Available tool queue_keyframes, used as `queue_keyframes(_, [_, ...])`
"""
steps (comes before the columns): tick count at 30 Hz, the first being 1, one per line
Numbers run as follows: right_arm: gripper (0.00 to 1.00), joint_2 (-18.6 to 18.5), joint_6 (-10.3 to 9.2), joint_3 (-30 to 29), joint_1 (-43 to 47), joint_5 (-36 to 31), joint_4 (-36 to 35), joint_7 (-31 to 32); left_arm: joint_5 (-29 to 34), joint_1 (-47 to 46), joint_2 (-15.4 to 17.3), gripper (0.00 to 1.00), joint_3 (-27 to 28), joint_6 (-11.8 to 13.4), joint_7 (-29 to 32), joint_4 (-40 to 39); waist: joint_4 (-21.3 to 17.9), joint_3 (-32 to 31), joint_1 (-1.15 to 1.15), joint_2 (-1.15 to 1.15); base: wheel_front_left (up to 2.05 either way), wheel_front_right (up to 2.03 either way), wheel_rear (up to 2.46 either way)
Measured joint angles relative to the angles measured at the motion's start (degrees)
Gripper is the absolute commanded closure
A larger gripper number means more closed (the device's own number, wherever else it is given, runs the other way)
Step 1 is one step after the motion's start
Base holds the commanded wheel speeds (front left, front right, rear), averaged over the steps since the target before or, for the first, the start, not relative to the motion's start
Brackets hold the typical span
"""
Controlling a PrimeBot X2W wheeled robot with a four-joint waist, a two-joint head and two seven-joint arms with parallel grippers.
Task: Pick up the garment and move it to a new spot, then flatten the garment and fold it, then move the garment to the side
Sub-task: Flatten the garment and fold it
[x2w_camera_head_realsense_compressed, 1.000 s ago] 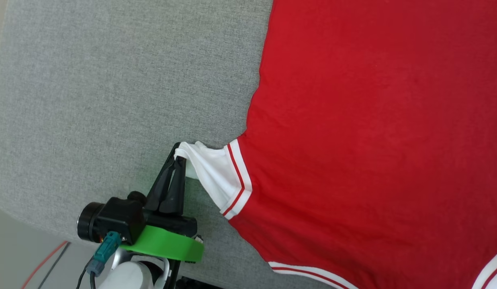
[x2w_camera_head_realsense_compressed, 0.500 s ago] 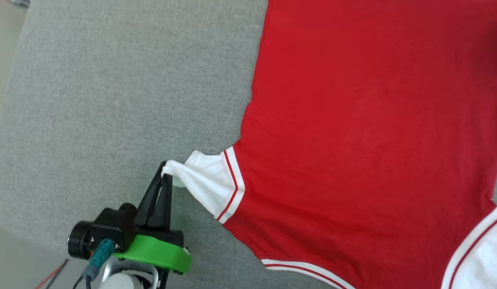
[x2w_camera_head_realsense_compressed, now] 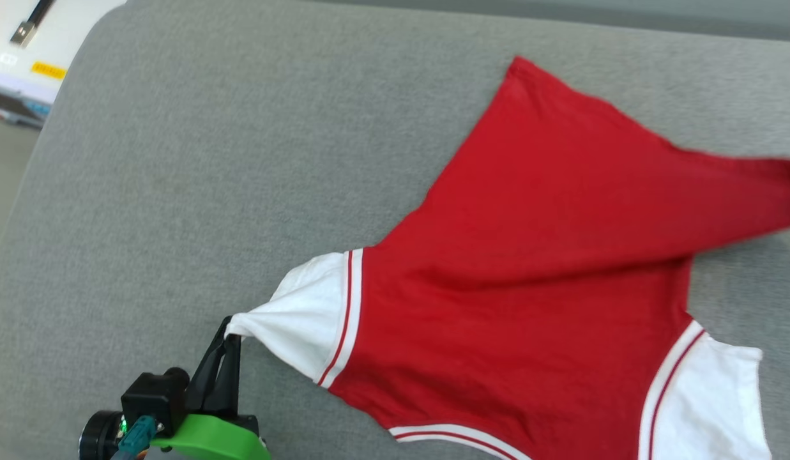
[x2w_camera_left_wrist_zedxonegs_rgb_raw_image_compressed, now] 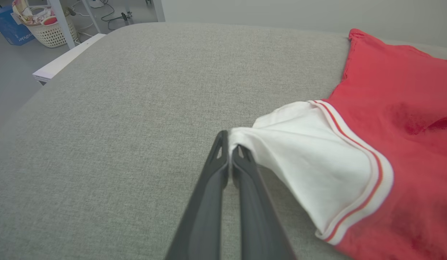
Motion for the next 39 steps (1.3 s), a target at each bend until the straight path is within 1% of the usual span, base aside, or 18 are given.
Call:
queue_keyframes(5, [1.00,-0.35,0.00,-3.97,11.80,1.59,-2.04,-2.12,-0.48,1.25,0.54,1.00,0.44,0.22,0.00,0.23,-2.81,-2.58,0.00,0.00,0.00,0.00,0.00])
queue_keyframes(9, [1.00,0.93,0.00,-7.98,21.77,2.35,-3.46,-2.61,-0.91,1.25,0.74,1.00,0.60,0.13,-0.01,0.79,-4.40,-4.34,0.00,0.00,0.00,0.00,0.00])
queue_keyframes(12, [1.00,3.42,0.00,-11.04,29.25,2.47,-4.26,-2.85,-0.98,1.25,0.77,1.00,0.73,-0.05,-0.03,1.38,-5.21,-5.28,0.00,0.00,0.00,0.00,0.00])
queue_keyframes(17, [1.00,9.28,0.00,-15.67,39.67,1.33,-4.46,-2.08,-0.97,1.23,0.80,1.00,0.30,-0.42,-0.04,2.41,-5.78,-5.71,0.00,0.00,0.00,0.00,0.00])
queue_keyframes(20, [1.00,12.50,0.00,-17.29,41.84,0.89,-3.94,-0.46,-0.97,1.16,0.78,1.00,0.21,-0.63,-0.05,2.80,-5.90,-5.49,0.00,0.00,0.00,0.00,0.00])
queue_keyframes(22, [1.00,13.05,0.00,-17.82,42.22,-1.12,-3.79,-0.02,-0.97,1.12,0.75,1.00,0.11,-0.77,-0.05,3.11,-5.80,-5.31,0.00,0.00,0.00,0.00,0.00])
queue_keyframes(23, [0.95,13.74,0.00,-18.50,42.23,-1.80,-3.69,0.02,-0.97,1.09,0.69,1.00,0.07,-0.78,-0.07,3.25,-5.80,-5.25,0.00,0.00,0.00,0.00,0.00])
queue_keyframes(24, [0.84,14.45,0.00,-19.04,42.22,-1.82,-3.70,0.19,-0.97,1.09,0.67,1.00,0.05,-0.78,-0.07,3.38,-5.84,-5.26,0.00,0.00,0.00,0.00,0.00])
queue_keyframes(25, [0.47,15.24,0.00,-19.94,42.18,-1.81,-3.77,0.45,-0.97,1.09,0.65,1.00,0.05,-0.78,-0.13,3.48,-5.95,-5.31,0.00,0.00,0.00,0.00,0.00])
queue_keyframes(26, [0.00,15.77,0.00,-21.12,41.89,-1.85,-3.92,0.40,-0.97,1.09,0.65,1.00,0.05,-0.78,-0.18,3.56,-6.06,-5.37,0.00,0.00,0.00,0.00,0.00])
queue_keyframes(30, [0.00,16.00,0.04,-24.82,39.58,-3.36,-6.04,-0.89,-0.97,0.95,0.58,1.00,-0.11,-0.79,-0.29,3.57,-6.26,-5.63,0.00,0.00,0.00,0.00,0.00])
queue_keyframes(35, [0.00,13.90,0.01,-29.14,33.34,-4.30,-12.72,-2.44,-0.81,0.49,0.52,1.00,-0.42,-0.78,-0.29,3.07,-5.99,-5.17,0.00,0.00,0.00,0.00,0.00])
queue_keyframes(39, [0.00,11.69,0.01,-29.20,27.49,-5.86,-17.68,-1.70,-0.36,-0.69,0.29,1.00,-0.98,-0.77,-0.27,2.31,-5.32,-4.45,0.00,0.00,0.00,0.00,0.00])
